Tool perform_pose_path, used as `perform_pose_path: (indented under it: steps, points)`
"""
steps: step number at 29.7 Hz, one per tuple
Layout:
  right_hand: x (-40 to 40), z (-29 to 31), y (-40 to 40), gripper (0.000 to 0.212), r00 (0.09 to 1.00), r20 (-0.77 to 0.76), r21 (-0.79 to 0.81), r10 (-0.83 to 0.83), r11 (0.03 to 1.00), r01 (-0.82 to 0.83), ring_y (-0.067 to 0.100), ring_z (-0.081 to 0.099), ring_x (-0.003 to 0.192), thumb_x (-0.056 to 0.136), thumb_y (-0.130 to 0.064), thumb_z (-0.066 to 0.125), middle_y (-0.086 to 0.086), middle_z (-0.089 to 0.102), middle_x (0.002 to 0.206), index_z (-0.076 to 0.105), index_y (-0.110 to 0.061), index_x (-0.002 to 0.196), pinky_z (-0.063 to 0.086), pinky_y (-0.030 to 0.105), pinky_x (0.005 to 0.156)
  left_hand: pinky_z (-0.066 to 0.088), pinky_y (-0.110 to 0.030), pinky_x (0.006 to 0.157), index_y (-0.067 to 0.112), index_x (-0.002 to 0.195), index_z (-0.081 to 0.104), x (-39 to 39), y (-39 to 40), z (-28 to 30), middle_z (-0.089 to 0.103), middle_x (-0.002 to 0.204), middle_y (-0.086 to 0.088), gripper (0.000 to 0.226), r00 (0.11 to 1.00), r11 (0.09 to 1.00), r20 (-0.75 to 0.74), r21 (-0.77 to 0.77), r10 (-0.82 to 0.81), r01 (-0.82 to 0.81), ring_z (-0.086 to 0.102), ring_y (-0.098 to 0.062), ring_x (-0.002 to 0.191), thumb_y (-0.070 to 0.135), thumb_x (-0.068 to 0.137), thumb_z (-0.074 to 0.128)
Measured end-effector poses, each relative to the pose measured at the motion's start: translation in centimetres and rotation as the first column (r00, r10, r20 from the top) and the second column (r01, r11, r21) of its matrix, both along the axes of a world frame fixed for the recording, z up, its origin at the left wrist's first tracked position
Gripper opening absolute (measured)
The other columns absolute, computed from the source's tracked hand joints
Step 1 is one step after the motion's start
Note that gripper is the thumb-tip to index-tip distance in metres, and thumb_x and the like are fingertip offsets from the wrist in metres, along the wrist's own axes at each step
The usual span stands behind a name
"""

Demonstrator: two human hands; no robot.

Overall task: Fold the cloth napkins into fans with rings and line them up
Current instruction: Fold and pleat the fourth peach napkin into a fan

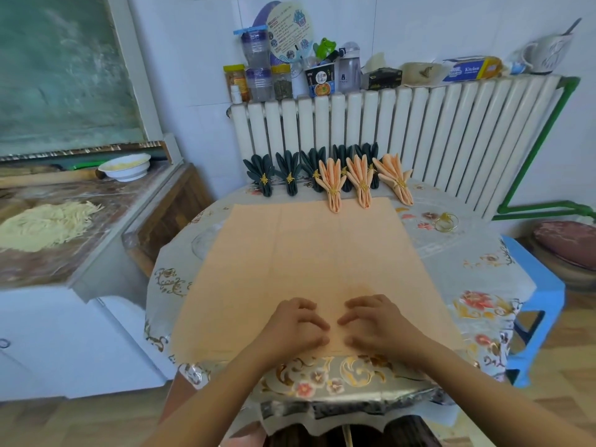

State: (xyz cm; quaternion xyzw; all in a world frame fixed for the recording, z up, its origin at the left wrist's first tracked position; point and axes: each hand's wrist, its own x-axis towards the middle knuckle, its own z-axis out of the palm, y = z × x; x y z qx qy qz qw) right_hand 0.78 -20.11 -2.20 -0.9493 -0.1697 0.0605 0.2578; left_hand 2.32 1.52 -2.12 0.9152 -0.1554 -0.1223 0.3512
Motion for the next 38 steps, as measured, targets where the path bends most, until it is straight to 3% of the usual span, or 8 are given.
perform_pose_path:
  steps: [8, 12, 16, 23, 28, 34, 36, 38]
  points:
    - [-1.6, -0.5, -1.5, 0.022, 0.99, 0.109, 0.09, 0.086, 0.991, -0.095, 0.0, 0.036, 0.116, 0.076, -0.047, 0.073, -0.023, 0.05, 0.124, 0.072, -0.04, 0.097, 0.016, 0.001, 0.092, 0.025, -0.016, 0.104, 0.039, 0.097, 0.073, -1.2, 1.0, 0.2, 0.038, 0.136, 0.013, 0.026, 0.998, 0.998, -0.018, -0.035, -0.057, 0.056, 0.035, -0.002, 0.125, 0.034, 0.073, 0.081]
    - [-1.7, -1.3, -1.3, 0.016, 0.982, 0.181, 0.114, 0.061, 0.99, -0.082, -0.006, 0.045, 0.103, 0.075, -0.05, 0.069, -0.027, 0.058, 0.106, 0.073, -0.035, 0.081, 0.035, 0.016, 0.089, 0.023, -0.015, 0.106, 0.035, 0.103, 0.073, -1.2, 0.9, 0.3, 0.036, 0.138, 0.012, 0.032, 0.996, 0.996, -0.016, -0.001, -0.092, 0.092, 0.032, 0.0, 0.124, 0.034, 0.072, 0.082]
    - [-2.0, -1.6, -0.9, 0.02, 0.974, 0.226, 0.125, 0.025, 0.991, -0.055, 0.0, 0.053, 0.096, 0.075, -0.048, 0.063, -0.027, 0.061, 0.096, 0.07, -0.03, 0.073, 0.036, 0.013, 0.083, 0.023, -0.015, 0.107, 0.033, 0.1, 0.074, -1.2, 0.7, 0.3, 0.037, 0.139, 0.011, 0.029, 0.997, 0.997, -0.016, -0.013, -0.081, 0.081, 0.034, -0.002, 0.127, 0.032, 0.071, 0.082]
    - [-1.4, 0.0, -0.2, 0.008, 0.993, 0.097, 0.127, -0.067, 0.99, 0.055, 0.005, 0.049, 0.101, 0.086, -0.025, 0.064, -0.019, 0.065, 0.1, 0.07, -0.022, 0.089, 0.04, 0.023, 0.086, 0.033, -0.019, 0.102, 0.024, 0.089, 0.078, -0.7, 0.8, 1.5, 0.05, 0.138, 0.006, 0.011, 0.996, 0.996, -0.016, 0.013, -0.093, 0.094, 0.045, -0.004, 0.125, 0.027, 0.079, 0.076]
    - [-1.2, 1.0, 0.3, 0.02, 0.994, 0.101, -0.061, -0.05, 0.997, 0.056, 0.007, 0.053, 0.096, 0.086, -0.046, 0.059, -0.011, 0.065, 0.097, 0.063, -0.033, 0.1, 0.042, 0.025, 0.077, 0.044, -0.023, 0.087, 0.02, 0.088, 0.064, -0.5, 0.2, 2.1, 0.065, 0.118, 0.007, 0.01, 0.996, 0.994, 0.085, 0.104, -0.037, 0.028, 0.057, -0.004, 0.103, 0.028, 0.092, 0.061]
    - [-0.2, 2.6, -0.8, 0.016, 0.996, 0.041, 0.023, -0.08, 0.997, 0.079, 0.012, 0.059, 0.082, 0.093, -0.027, 0.055, -0.005, 0.07, 0.089, 0.069, -0.026, 0.085, 0.041, 0.027, 0.073, 0.043, -0.021, 0.088, 0.022, 0.11, 0.07, -0.2, 1.4, 3.9, 0.065, 0.115, 0.011, 0.022, 0.993, 0.971, -0.011, 0.208, -0.119, 0.119, 0.055, -0.003, 0.101, 0.029, 0.095, 0.055]
    - [0.2, 3.3, -1.5, 0.017, 0.998, 0.033, 0.022, -0.048, 0.999, 0.048, 0.009, 0.058, 0.078, 0.093, -0.025, 0.056, -0.005, 0.069, 0.087, 0.067, -0.026, 0.082, 0.04, 0.025, 0.071, 0.047, -0.026, 0.084, 0.025, 0.101, 0.073, 0.3, 2.2, 4.9, 0.069, 0.104, 0.011, 0.021, 0.993, 0.968, -0.05, 0.219, -0.111, 0.12, 0.059, -0.005, 0.093, 0.031, 0.097, 0.053]
    - [0.3, 4.0, -2.2, 0.017, 0.999, 0.042, 0.009, -0.03, 1.0, 0.03, 0.001, 0.051, 0.065, 0.094, -0.025, 0.055, -0.009, 0.065, 0.077, 0.066, -0.024, 0.08, 0.036, 0.02, 0.062, 0.041, -0.026, 0.064, 0.031, 0.078, 0.068, 0.6, 2.9, 5.8, 0.061, 0.071, 0.01, 0.025, 0.988, 0.949, -0.052, 0.274, -0.145, 0.154, 0.052, -0.006, 0.065, 0.032, 0.098, 0.051]
